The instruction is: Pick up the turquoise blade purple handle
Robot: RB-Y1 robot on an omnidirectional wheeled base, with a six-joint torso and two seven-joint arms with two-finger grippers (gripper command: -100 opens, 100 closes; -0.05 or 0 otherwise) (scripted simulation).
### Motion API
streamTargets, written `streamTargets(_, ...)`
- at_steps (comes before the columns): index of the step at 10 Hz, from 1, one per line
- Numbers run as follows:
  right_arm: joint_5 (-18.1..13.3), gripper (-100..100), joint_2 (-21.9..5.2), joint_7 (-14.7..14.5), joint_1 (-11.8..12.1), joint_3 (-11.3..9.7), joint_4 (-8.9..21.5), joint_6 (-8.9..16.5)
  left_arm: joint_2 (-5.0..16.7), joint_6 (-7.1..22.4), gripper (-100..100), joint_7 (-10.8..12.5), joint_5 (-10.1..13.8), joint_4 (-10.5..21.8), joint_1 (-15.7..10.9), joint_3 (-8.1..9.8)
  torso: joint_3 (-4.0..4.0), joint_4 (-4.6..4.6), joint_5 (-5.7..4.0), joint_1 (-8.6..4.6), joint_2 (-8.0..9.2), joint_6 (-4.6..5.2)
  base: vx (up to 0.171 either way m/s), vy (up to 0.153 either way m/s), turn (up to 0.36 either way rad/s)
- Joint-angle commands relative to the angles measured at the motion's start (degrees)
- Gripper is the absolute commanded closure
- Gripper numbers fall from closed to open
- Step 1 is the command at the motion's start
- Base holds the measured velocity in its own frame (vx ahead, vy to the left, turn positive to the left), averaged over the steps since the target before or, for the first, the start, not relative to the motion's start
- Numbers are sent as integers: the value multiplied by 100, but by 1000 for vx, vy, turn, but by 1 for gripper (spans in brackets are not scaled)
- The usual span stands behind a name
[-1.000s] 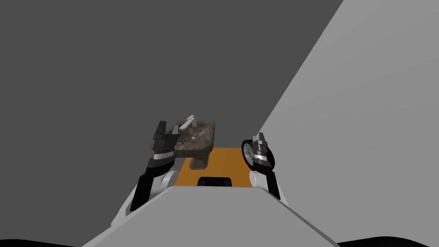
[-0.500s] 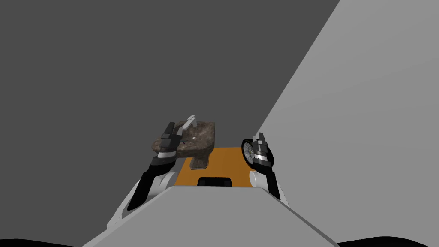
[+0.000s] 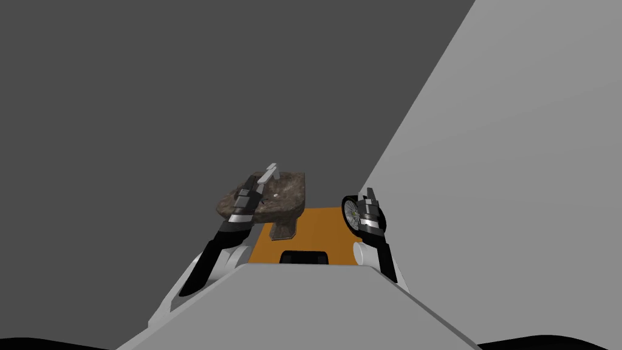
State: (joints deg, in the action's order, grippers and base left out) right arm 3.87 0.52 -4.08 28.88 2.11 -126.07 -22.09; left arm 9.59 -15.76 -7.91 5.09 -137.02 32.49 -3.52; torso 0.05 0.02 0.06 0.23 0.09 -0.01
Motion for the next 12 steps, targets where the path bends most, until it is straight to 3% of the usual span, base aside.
streamTargets(1, 0, 0, 0, 0, 0, 0, 0, 0, 54, 286, -100, 7, 16, 5, -3, -19, 0, 0, 0, 0, 0, 0, -20, 52, -62)
streamTargets(12, 0, 0, 0, 0, 0, 0, 0, 0, 97, 1931, -100, 22, 20, -97, 65, -214, -3, -1, 0, 0, -5, 0, -17, 49, -39)
